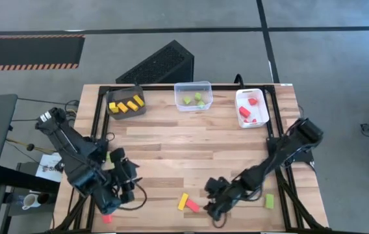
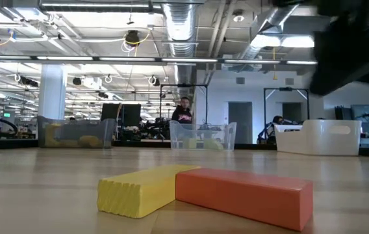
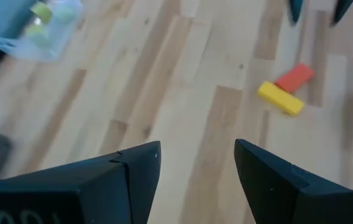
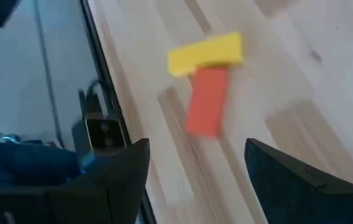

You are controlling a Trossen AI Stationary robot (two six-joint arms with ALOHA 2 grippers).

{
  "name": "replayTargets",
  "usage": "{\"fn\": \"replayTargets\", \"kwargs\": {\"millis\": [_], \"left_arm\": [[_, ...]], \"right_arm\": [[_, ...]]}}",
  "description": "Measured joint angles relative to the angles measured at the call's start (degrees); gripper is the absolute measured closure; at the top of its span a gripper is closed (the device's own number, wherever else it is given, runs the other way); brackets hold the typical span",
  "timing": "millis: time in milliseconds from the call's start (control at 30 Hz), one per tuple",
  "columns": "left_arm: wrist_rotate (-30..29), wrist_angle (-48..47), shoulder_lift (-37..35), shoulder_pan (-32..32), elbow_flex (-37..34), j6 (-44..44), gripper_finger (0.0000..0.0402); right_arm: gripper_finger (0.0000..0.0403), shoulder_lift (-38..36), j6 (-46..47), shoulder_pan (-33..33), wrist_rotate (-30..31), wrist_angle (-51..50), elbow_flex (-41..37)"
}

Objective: Sort & place blocks by color
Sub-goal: Put the orange block into the white bin

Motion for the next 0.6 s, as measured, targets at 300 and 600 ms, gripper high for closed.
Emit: {"fn": "replayTargets", "kwargs": {"millis": [300,600], "left_arm": [[-2.89,12.70,0.02,-3.50,-11.84,-8.41,0.0208],[-13.47,15.79,-8.23,-9.39,-18.71,-15.33,0.0208]], "right_arm": [[0.0117,12.19,-9.24,-3.14,0.19,-6.46,12.82],[0.0117,24.02,-12.69,-3.61,2.18,-26.87,32.63]]}}
